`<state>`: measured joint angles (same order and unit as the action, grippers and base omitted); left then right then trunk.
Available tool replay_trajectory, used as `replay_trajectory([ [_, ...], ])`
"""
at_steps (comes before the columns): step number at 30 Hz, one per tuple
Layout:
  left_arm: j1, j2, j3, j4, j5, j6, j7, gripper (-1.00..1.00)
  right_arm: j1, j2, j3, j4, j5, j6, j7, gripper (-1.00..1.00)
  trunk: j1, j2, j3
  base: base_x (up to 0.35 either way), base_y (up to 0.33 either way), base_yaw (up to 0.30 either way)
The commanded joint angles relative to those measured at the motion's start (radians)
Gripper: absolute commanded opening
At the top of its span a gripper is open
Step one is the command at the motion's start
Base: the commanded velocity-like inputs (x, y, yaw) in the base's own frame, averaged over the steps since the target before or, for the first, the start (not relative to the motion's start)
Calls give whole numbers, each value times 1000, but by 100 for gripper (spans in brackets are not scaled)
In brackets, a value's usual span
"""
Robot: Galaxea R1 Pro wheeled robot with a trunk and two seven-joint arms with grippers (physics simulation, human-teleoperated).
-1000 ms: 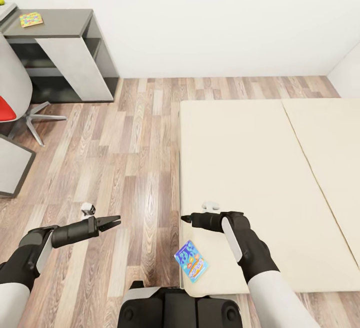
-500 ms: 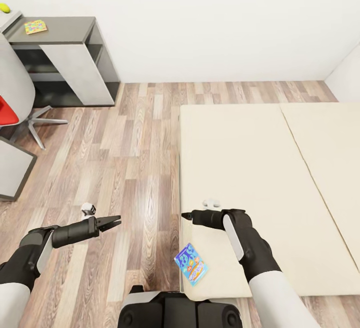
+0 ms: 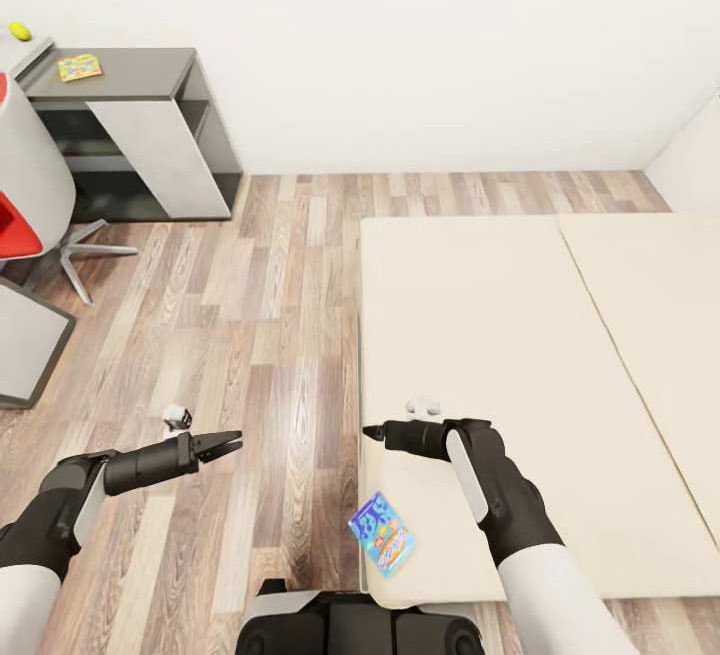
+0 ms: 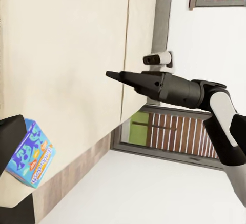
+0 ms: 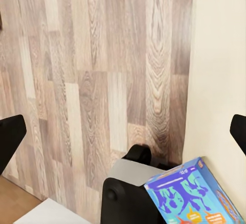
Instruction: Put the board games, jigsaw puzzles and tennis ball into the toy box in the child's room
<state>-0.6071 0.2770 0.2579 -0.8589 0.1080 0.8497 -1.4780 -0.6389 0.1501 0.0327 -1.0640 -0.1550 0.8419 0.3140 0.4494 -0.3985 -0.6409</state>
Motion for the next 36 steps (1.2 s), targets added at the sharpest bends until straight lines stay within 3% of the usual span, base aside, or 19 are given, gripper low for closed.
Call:
replay_trajectory([
  [1,0,1,0,0,0,11,-3,100,2,0,0,0,-5,4,-2,100,1,-1,1,0,0,0],
  [36,1,7,-1,0,-8,12,42,100,7,-1,-2,8,4,-10,-10,100,1,-1,58,0,0,0],
])
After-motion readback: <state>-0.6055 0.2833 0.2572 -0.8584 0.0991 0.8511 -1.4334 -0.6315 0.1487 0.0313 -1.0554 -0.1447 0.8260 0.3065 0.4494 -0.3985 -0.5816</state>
